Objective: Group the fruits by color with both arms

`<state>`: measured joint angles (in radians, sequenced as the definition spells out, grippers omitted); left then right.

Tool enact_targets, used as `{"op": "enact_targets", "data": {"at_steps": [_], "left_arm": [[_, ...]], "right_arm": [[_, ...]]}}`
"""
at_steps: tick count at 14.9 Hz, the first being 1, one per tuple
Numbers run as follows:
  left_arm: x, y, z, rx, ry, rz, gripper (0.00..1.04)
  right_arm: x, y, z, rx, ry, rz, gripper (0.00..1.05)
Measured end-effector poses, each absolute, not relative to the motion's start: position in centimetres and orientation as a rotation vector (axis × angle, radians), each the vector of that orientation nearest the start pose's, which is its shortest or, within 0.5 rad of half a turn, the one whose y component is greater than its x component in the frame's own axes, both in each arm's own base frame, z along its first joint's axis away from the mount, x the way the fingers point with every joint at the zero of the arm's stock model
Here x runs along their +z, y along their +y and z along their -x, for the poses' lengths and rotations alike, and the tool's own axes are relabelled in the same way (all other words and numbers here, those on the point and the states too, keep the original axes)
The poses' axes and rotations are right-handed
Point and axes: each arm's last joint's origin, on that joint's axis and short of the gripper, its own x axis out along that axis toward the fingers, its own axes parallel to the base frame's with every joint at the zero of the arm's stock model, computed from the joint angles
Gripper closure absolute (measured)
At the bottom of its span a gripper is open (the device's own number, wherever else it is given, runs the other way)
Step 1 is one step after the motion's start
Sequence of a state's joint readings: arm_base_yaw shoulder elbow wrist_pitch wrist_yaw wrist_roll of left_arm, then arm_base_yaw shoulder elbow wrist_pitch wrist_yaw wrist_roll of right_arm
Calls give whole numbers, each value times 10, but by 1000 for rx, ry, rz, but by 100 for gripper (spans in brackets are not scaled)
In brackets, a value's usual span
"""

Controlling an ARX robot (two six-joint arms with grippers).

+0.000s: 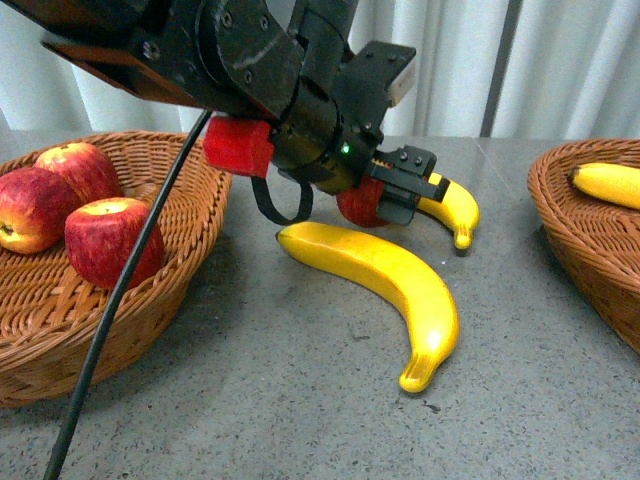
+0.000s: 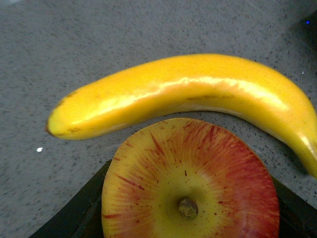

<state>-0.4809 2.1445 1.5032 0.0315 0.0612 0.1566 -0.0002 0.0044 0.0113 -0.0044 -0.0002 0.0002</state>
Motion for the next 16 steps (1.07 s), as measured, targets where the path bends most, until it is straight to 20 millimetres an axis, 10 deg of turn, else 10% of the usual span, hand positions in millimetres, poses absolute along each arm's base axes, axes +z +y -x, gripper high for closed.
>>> {"op": "enact_targets", "data": {"at_steps": [6,9,14,16], "left_arm": [[247,-159,-399,-280,391,-104,37],[221,-91,-396,-56,476,9,37],[200,-73,-390,-18,533,40,34],[197,-71,-389,-21,538,42,11]], "right_arm": [[166,0,-97,0,-2,0,7],[167,0,-97,0,-2,0,7],[166,0,-97,0,-2,0,7],[167,0,-97,0,-2,0,7]]}}
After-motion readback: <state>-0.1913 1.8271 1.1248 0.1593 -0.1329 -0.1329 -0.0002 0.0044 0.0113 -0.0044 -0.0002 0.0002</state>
